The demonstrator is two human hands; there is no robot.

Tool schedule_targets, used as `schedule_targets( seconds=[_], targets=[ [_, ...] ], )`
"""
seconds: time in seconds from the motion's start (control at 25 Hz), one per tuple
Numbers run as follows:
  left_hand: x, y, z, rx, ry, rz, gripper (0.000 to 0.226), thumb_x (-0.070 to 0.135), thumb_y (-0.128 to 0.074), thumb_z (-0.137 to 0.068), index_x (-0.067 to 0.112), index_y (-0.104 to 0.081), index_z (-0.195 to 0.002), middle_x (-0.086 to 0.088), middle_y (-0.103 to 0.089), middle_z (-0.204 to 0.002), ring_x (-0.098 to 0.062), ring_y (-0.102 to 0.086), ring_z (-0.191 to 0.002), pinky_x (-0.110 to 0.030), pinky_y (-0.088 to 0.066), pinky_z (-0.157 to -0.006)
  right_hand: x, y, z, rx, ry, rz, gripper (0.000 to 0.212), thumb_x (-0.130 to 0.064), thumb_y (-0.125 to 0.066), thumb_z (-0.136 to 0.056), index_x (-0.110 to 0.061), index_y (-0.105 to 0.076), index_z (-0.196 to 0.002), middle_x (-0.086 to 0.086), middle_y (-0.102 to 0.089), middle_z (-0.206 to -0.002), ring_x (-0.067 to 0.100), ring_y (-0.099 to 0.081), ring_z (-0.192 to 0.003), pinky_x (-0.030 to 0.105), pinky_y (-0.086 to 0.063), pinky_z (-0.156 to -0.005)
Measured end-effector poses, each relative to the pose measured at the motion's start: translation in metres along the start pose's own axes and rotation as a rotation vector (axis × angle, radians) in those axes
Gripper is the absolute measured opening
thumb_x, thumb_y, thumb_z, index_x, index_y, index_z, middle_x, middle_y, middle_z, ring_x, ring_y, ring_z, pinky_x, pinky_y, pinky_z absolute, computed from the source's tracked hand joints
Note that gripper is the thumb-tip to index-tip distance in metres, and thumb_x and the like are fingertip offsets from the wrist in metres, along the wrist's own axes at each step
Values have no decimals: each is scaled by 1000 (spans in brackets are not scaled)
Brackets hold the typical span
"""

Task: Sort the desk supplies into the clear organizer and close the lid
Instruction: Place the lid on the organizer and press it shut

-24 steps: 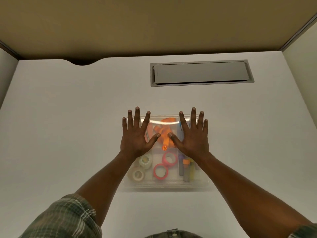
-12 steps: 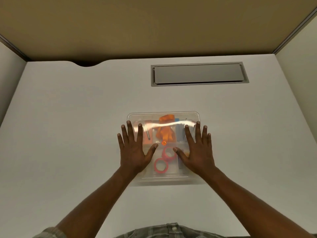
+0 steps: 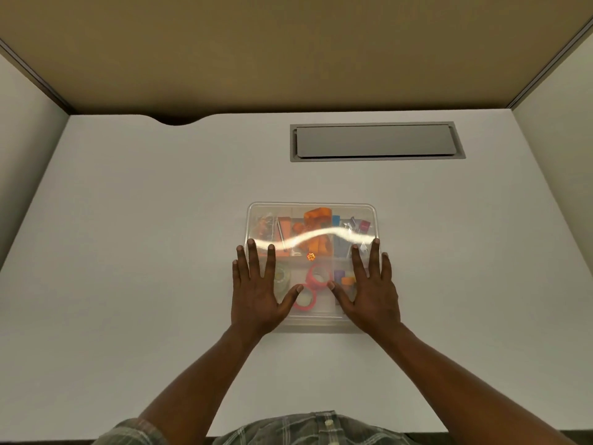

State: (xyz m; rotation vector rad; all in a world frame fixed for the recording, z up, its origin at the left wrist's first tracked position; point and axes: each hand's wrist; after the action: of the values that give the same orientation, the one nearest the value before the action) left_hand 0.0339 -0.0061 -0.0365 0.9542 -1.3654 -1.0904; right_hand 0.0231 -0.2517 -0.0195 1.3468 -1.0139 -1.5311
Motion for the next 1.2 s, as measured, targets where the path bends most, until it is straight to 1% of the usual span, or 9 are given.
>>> schedule_targets(
  seconds=[0.08,0.32,0.56,0.68,0.8,0.92,1.04,1.12,1.2],
  targets=[
    [-12,5,-4,1,-8,-5,98,80,-37,-84,23,-6,-157,-15,9,-164,-37,9,-151,-57,-17,-119,-11,-3,-3,-3,1,-2,92,-81,-33,-86,-30,-9,-159,3,15,-167,38,-7,-152,50,-55,-91],
    [-79,25,-10,5,14,-44,95,79,-36,-85,25,-6,-157,-13,8,-165,-35,9,-151,-55,-15,-120,-72,-23,-18,-42,66,-18,93,-79,-34,-87,-29,-4,-159,8,17,-166,39,5,-153,53,-52,-99],
    [-166,49,-11,-22,51,-70,95,81,-35,-83,30,-3,-157,-9,9,-165,-32,8,-152,-55,-17,-119,-143,-45,-28,-132,179,-32,91,-76,-33,-89,-28,1,-159,9,28,-162,42,13,-151,48,-56,-91],
    [-198,63,-7,-45,74,-90,94,82,-33,-83,32,-1,-156,-8,9,-165,-31,10,-152,-56,-16,-119,-171,-54,-32,-196,233,4,93,-76,-31,-88,-26,5,-159,12,31,-160,45,14,-149,48,-56,-92],
    [-222,73,-4,-71,92,-101,94,83,-28,-83,33,3,-156,-7,12,-165,-30,13,-151,-55,-12,-120,-193,-60,-36,-244,264,27,96,-76,-34,-88,-25,6,-159,15,32,-160,48,14,-148,51,-52,-94],
    [-236,79,-1,-97,123,-115,93,83,-21,-82,33,6,-155,-7,16,-164,-29,17,-150,-55,-6,-121,-204,-60,-41,-302,300,31,97,-73,-41,-88,-25,6,-158,14,32,-160,48,13,-149,53,-48,-101],
    [-243,80,1,-113,131,-123,94,84,-17,-81,32,9,-155,-8,18,-163,-29,19,-150,-55,-2,-121,-209,-57,-45,-363,326,39,97,-71,-44,-88,-25,5,-159,16,30,-160,49,8,-149,55,-34,-113],
    [-246,82,1,-140,133,-125,96,86,-13,-80,30,9,-155,-9,18,-163,-30,19,-150,-56,0,-121,-208,-54,-48,-386,337,64,96,-71,-43,-89,-25,4,-159,18,28,-161,50,2,-149,55,-26,-118],
    [-244,82,-1,-161,126,-143,100,87,-9,-77,27,8,-155,-11,18,-162,-33,17,-149,-56,1,-120,-204,-49,-51,-421,360,66,92,-69,-44,-90,-27,2,-159,16,25,-162,47,-2,-150,55,-27,-117]
  ],
)
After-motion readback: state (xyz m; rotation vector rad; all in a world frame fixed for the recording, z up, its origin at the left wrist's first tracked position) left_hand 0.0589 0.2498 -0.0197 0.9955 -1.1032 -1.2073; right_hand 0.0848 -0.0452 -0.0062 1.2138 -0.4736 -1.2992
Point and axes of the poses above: each hand's wrist, its own z-axis away from the middle knuckle, its own y-axis out of the back of the hand, x = y × z
